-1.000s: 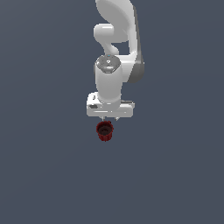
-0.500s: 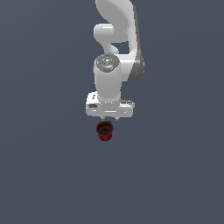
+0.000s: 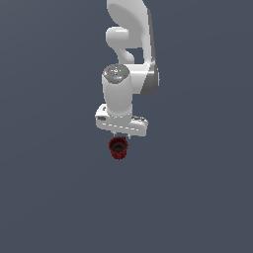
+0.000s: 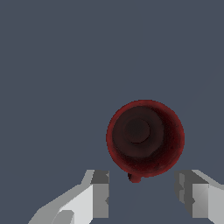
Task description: Pick up the object and move it to a goal position.
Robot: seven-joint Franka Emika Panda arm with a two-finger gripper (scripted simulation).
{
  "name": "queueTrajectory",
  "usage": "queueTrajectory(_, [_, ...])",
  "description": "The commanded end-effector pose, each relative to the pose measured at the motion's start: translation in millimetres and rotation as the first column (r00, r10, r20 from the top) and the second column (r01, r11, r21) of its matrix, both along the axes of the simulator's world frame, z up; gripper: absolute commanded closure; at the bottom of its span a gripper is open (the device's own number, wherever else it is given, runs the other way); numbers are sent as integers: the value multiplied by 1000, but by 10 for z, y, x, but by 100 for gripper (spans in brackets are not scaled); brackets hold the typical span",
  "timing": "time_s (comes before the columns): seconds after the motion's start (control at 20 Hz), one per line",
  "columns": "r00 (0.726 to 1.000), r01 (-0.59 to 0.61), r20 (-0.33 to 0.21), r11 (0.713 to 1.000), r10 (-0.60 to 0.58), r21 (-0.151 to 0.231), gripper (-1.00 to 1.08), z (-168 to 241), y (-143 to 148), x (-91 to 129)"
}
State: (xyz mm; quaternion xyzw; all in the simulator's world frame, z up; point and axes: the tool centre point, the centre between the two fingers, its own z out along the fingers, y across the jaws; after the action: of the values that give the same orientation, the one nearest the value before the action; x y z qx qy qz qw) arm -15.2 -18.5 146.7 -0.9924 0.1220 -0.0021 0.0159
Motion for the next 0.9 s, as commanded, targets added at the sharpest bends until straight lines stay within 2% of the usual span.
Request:
queueTrajectory(0.0, [997, 73, 7, 997, -73, 8, -20, -48, -38, -15])
queueTrajectory(0.15, [984, 178, 16, 984, -179, 19, -20, -114, -95, -39])
queueTrajectory(0.35, [946, 323, 25, 946, -324, 36, -20, -203, -183, -77])
queueTrajectory(0.6, [873, 485, 33, 873, -487, 56, -20, -303, -298, -128])
queueTrajectory(0.85, [800, 595, 37, 800, -599, 70, -20, -374, -390, -172])
